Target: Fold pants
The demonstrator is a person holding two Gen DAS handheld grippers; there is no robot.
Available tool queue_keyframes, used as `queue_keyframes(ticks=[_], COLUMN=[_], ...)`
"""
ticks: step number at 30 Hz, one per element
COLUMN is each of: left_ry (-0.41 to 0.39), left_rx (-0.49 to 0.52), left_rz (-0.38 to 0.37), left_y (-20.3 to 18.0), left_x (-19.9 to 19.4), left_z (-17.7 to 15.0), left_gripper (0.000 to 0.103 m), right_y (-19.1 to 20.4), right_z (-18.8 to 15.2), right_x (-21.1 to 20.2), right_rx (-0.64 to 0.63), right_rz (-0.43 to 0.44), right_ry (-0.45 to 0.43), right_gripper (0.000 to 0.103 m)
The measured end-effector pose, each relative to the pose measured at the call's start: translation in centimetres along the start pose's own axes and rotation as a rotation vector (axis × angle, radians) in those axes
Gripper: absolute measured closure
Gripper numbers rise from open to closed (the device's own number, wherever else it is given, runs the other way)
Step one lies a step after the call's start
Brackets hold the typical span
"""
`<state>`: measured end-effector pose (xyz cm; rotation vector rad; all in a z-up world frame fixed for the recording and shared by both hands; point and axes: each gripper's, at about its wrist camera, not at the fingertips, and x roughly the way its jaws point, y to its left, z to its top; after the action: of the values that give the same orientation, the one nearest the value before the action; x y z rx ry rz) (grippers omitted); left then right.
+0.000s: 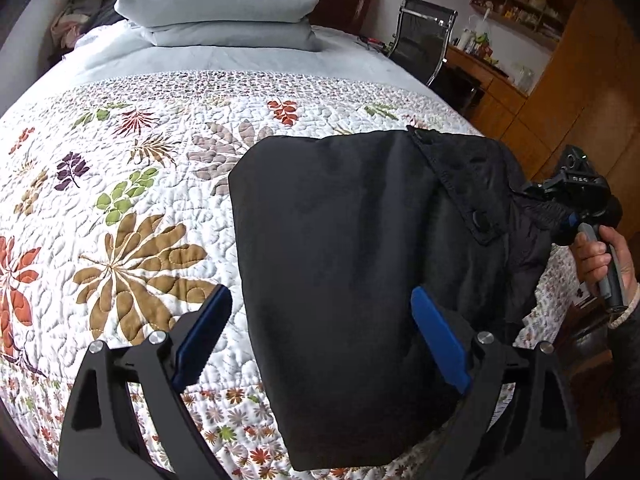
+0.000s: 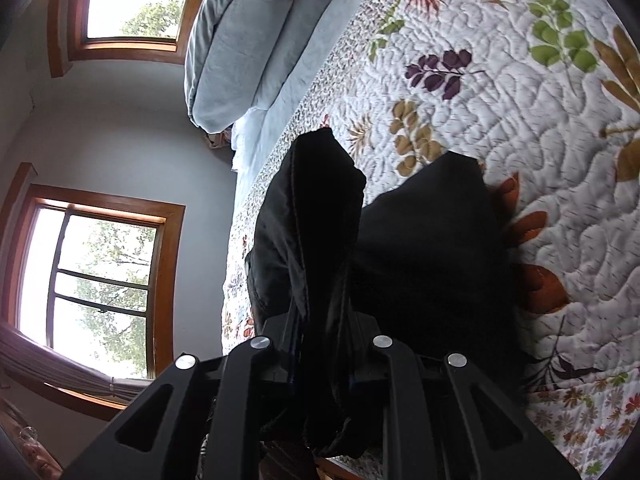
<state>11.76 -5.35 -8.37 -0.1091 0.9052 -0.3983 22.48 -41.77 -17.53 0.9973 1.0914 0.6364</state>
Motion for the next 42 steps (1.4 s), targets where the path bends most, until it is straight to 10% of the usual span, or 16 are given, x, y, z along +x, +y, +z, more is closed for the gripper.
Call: queue_keyframes(ticks=[13, 19, 42], left_ry=[0.037, 0.037, 0.009], left_rx=[0.014, 0.014, 0.062], left_rz=[0.030, 0.044, 0.120], left_y=[-0.3, 0.0, -1.5], left_x=[1.3, 1.0, -0.6], left_z=[0.1, 0.2, 0.6], left_gripper=[0.011, 0.011, 0.009], right_y=[-2.2, -0.6, -3.5], right_z=[-2.2, -4.4, -6.7], right_x=[-1.5, -2.5, -2.1], right_rx=[-0.030, -0.137, -0.050], right_rz=[-0.092, -0.146, -0.130], right_ry=[0.041, 0.053, 0.055], right_gripper=[0.049, 0.069, 0.068])
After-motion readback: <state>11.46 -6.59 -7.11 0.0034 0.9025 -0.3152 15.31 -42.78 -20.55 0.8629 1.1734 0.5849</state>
